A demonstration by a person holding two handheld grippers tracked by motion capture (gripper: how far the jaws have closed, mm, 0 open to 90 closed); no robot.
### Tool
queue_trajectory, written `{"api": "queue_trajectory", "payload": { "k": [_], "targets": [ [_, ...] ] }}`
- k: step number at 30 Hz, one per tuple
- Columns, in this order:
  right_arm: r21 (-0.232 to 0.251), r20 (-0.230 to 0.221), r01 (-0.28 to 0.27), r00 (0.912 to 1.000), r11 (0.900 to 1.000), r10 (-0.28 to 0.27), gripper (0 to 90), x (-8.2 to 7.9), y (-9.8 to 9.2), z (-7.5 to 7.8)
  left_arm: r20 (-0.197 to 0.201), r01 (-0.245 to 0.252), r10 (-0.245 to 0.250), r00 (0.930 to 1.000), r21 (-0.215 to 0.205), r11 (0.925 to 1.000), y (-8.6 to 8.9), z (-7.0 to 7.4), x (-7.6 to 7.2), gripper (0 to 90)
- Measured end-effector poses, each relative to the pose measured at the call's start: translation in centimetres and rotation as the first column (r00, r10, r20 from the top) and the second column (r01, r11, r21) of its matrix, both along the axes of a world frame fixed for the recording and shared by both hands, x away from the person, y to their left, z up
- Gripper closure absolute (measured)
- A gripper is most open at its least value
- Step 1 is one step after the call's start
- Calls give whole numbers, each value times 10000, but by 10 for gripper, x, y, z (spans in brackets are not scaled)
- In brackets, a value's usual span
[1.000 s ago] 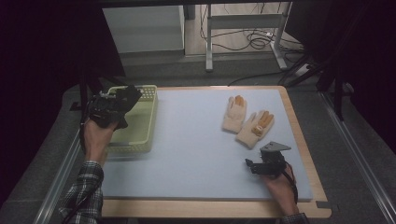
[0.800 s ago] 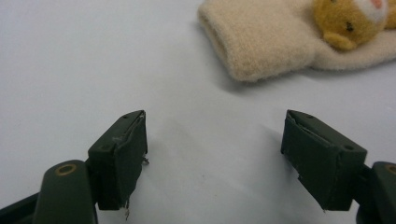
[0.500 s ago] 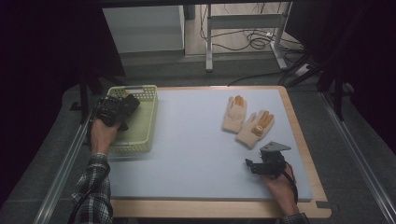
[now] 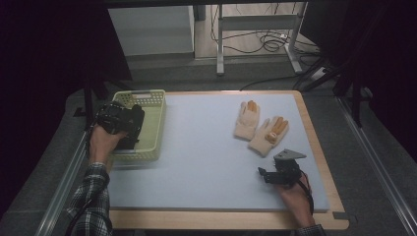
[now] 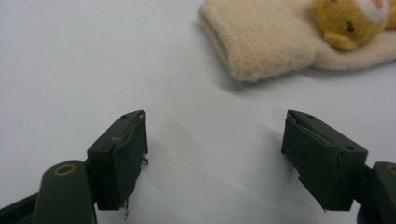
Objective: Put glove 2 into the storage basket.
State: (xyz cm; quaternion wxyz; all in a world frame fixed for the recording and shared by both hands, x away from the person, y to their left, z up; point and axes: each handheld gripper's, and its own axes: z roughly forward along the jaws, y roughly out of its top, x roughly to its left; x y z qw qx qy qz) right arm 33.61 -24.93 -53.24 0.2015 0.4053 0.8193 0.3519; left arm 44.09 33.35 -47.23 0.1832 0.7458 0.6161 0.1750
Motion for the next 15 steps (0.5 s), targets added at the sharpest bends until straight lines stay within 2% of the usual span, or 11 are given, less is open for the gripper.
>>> {"api": "queue_trajectory", "payload": {
  "k": [1, 2, 3, 7, 9, 11, 15],
  "targets": [
    [-5, 5, -6, 10000, 10000, 6, 218, 0, 0, 0, 180, 100, -94, 9998, -332, 9994, 1, 3, -3, 93],
    [-8, 6, -6, 10000, 10000, 6, 219, 0, 0, 0, 579, 385, -333, 9978, -912, 9951, 2, 8, -9, 77],
    [-8, 6, -6, 10000, 10000, 6, 219, 0, 0, 0, 579, 385, -333, 9978, -912, 9951, 2, 8, -9, 68],
    [-15, 10, -3, 10000, 10000, 3, 219, 0, 0, 0, 1171, 835, -653, 9910, -1584, 9838, -1, 12, -20, 47],
    [-17, 17, -8, 10000, 10000, 8, 219, 0, 0, 0, 1511, 1195, -921, 9842, -1837, 9757, -4, 12, -25, 33],
    [-20, 19, -7, 10000, 10000, 7, 219, 0, 0, 0, 1536, 1245, -974, 9833, -1781, 9761, -5, 11, -27, 29],
    [-28, 21, -6, 10000, 10000, 6, 219, 0, 0, 0, 1901, 1616, -1277, 9734, -1753, 9712, -12, 12, -34, 16]
  ]
}}
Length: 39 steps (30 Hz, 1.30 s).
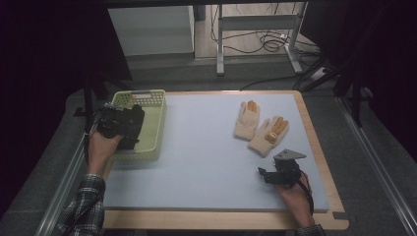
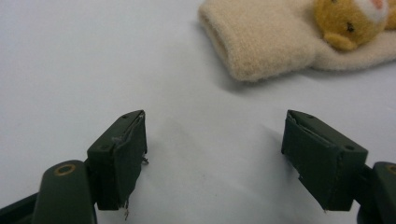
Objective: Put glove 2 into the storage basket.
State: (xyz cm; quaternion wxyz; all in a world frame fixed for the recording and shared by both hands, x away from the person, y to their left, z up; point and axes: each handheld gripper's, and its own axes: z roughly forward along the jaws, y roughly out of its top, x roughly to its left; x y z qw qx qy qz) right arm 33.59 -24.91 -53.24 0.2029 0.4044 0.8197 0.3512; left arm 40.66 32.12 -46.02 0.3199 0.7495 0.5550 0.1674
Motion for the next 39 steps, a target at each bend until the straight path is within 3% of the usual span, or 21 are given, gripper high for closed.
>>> {"api": "queue_trajectory", "payload": {
  "k": [1, 8, 16, 26, 29, 30, 31, 33, 35, 37, 39],
  "targets": [
    [-2, 0, 0, 10000, 10000, 0, 218, 0, 0, 0, 258, 177, -178, 9995, 36, 9998, -4, 2, -4, 12],
    [-6, 0, 3, 10000, 10000, -3, 218, 0, 0, 0, 990, 692, -682, 9927, -66, 9976, -20, 12, -21, 5],
    [-31, -18, 1, 10000, 10000, -1, 218, 0, 0, 0, 1664, 1717, -1649, 9722, -272, 9848, -49, 18, -43, 5],
    [-30, -9, -9, 10000, 10000, 9, 218, 0, 0, 0, 2258, 2839, -2770, 9340, 20, 9588, -93, 15, -71, 4],
    [-28, -8, -11, 10000, 10000, 11, 218, 0, 0, 0, 2409, 3227, -3145, 9182, 56, 9465, -108, 13, -82, 4],
    [-28, -6, -12, 10000, 10000, 12, 218, 0, 0, 0, 2499, 3431, -3326, 9094, 17, 9393, -116, 10, -88, 5],
    [-28, -6, -12, 10000, 10000, 12, 218, 0, 0, 0, 2499, 3431, -3326, 9094, 17, 9393, -116, 10, -88, 5],
    [-32, -5, -11, 10000, 10000, 11, 218, 0, 0, 0, 2575, 3758, -3626, 8957, -23, 9267, -129, 2, -99, 5],
    [-34, -4, -11, 10000, 10000, 11, 218, 0, 0, 0, 2616, 3813, -3685, 8921, 18, 9244, -133, -1, -102, 5],
    [-33, -2, -14, 10000, 10000, 14, 218, 0, 0, 0, 2585, 4035, -3885, 8845, -57, 9149, -142, -10, -110, 6],
    [-32, -2, -15, 10000, 10000, 15, 218, 0, 0, 0, 2506, 4116, -3985, 8823, 3, 9114, -146, -15, -112, 6]
  ]
}}
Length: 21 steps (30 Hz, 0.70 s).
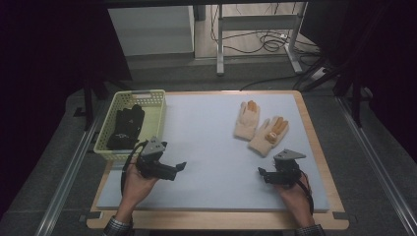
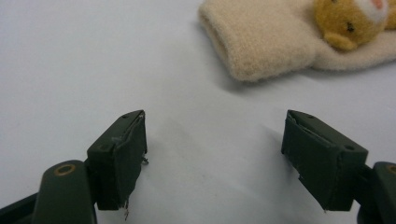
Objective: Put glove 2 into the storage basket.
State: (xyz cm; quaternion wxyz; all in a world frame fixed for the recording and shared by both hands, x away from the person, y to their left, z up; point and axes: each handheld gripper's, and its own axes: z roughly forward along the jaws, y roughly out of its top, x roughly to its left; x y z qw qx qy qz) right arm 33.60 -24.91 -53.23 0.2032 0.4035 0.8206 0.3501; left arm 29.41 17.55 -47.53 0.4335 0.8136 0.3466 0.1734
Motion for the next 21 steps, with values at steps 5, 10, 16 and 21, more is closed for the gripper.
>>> {"api": "queue_trajectory", "payload": {
  "k": [5, 10, 16, 21],
  "targets": [
    [3, -3, 5, 10000, 10000, -5, 218, 0, 0, 0, -224, 39, -31, 9997, 345, 9994, -8, -21, -4, 6],
    [2, -5, -2, 10000, 10000, 2, 216, 0, 0, 0, -713, -193, 243, 9972, 698, 9974, -9, -48, -4, 7],
    [11, -22, -10, 10000, 10000, 10, 215, 0, 0, 0, -1056, -473, 599, 9926, 1181, 9919, -4, -61, -2, 7],
    [25, -49, 18, 10000, 10000, -18, 216, 0, 0, 0, -1528, -632, 842, 9847, 1374, 9885, 1, -76, 2, 5]
  ]
}}
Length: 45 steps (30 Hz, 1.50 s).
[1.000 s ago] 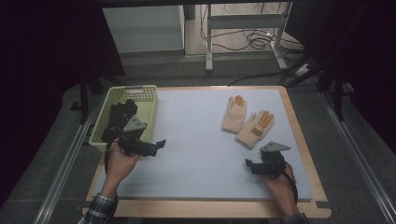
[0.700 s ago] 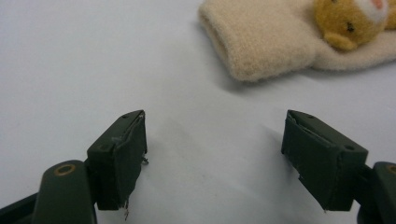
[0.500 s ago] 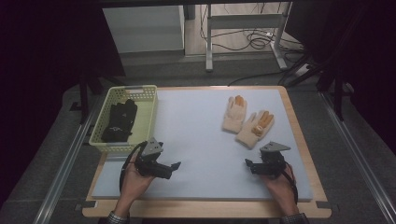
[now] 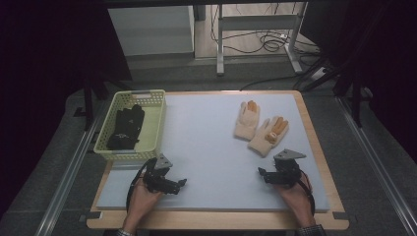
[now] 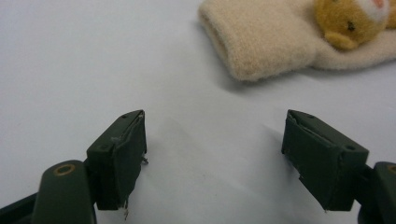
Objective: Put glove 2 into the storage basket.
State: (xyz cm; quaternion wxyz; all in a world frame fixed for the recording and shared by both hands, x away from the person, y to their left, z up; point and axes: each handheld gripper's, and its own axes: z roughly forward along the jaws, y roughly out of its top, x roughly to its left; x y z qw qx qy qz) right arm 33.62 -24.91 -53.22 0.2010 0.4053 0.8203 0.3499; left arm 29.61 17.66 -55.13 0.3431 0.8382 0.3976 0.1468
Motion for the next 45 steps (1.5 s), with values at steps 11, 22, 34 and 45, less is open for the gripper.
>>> {"api": "queue_trajectory", "payload": {
  "k": [11, 22, 34, 45],
  "targets": [
    [-17, -2, -21, 10000, 10000, 21, 217, 0, 0, 0, -90, -76, 75, 9999, -133, 9999, 2, -1, 1, 9],
    [463, 78, -97, 9999, 9989, 94, 365, 1, -1, 19, -74, -81, 80, 9999, -136, 9999, 2, -1, 1, 9],
    [520, 232, -330, 9992, 9981, 318, 532, 47, 19, 45, -72, -88, 87, 9999, -149, 9999, 2, -1, 1, 10],
    [-42, 384, 33, 9993, 10000, -32, 357, 106, 54, 38, -77, -90, 89, 9999, -160, 9998, 2, -1, 1, 10]
  ]
}}
